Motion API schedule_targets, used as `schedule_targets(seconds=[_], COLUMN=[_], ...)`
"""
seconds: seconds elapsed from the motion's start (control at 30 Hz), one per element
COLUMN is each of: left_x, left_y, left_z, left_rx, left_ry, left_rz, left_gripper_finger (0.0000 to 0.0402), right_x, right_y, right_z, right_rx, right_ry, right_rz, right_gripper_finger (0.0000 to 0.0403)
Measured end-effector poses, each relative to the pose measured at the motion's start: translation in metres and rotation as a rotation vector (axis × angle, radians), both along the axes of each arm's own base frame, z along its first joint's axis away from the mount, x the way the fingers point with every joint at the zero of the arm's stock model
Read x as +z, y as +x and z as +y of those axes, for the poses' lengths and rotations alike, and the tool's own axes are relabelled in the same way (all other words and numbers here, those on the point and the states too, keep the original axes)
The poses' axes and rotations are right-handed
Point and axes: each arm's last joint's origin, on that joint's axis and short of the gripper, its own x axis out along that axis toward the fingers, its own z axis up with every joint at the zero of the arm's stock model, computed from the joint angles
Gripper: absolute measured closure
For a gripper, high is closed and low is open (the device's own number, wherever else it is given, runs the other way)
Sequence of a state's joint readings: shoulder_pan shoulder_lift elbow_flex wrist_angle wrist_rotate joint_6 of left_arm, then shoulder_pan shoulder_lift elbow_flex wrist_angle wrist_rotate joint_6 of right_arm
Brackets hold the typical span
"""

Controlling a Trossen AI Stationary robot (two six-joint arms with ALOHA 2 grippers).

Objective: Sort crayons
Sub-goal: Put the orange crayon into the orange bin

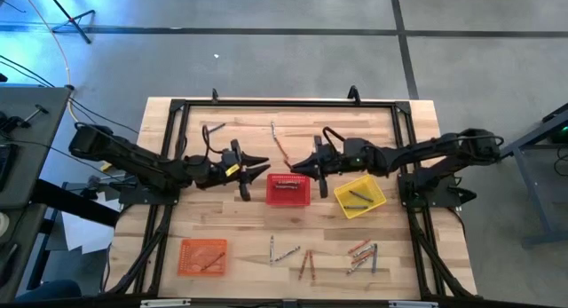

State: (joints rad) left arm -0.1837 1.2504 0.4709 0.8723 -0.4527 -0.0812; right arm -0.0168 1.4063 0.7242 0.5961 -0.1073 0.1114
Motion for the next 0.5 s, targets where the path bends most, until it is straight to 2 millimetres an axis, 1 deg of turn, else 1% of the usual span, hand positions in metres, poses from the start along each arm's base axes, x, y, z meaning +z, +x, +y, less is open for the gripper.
schedule_targets(seconds=[0.17,0.37,0.5], left_x=[-0.004,-0.004,-0.001], left_y=[0.006,0.019,0.027], left_z=[-0.008,-0.013,-0.016], left_rx=[-0.021,-0.088,-0.132], left_ry=[0.049,0.061,0.112], left_rz=[-0.013,-0.008,-0.004], left_gripper_finger=[0.0318,0.0318,0.0318], right_x=[0.0,0.001,0.0], right_y=[0.0,0.0,0.0], right_z=[0.01,0.011,0.011], right_rx=[-0.054,-0.083,-0.084], right_ry=[-0.05,-0.052,-0.052], right_rz=[0.0,-0.01,-0.007], right_gripper_finger=[0.0399,0.0398,0.0398])
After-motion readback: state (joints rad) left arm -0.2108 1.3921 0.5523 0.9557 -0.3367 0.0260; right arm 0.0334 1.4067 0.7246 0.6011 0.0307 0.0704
